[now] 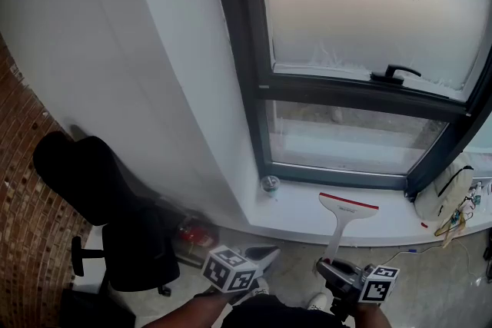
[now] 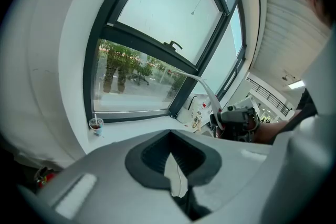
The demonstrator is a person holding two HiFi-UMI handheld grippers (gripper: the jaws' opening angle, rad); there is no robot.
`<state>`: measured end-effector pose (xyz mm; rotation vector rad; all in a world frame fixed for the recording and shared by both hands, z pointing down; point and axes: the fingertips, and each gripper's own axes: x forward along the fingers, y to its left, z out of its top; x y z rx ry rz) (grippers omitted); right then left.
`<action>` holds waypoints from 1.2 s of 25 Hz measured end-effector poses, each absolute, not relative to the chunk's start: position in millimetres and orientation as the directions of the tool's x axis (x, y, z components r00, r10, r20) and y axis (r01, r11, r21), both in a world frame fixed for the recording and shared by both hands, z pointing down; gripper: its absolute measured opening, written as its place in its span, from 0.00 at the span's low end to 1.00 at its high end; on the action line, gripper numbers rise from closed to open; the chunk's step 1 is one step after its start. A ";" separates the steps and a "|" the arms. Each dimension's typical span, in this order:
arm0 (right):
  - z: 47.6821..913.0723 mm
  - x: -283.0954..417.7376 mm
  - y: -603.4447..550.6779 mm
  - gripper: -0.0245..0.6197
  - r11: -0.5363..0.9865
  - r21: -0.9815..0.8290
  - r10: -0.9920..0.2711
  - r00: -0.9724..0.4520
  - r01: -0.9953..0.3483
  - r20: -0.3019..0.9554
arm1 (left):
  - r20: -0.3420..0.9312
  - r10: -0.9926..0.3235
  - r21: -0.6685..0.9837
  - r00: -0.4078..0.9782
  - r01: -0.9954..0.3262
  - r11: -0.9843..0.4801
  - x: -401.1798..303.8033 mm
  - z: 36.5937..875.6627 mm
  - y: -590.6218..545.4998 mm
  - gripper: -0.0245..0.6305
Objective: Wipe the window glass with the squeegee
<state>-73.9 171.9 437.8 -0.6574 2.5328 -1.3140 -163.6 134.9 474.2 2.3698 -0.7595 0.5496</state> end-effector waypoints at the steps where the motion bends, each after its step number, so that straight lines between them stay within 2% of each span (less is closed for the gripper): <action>1: 438.5 -74.7 171.4 0.17 0.502 -0.815 -0.479 -0.878 -0.289 0.017 | 0.533 -0.386 0.402 0.753 -0.627 -0.667 -164.5 474.7 134.5 0.04; 30: 443.2 -125.8 132.3 0.17 0.505 -0.797 -0.484 -0.873 -0.331 0.056 | 0.517 -0.383 0.402 0.766 -0.611 -0.682 -218.3 472.4 101.3 0.04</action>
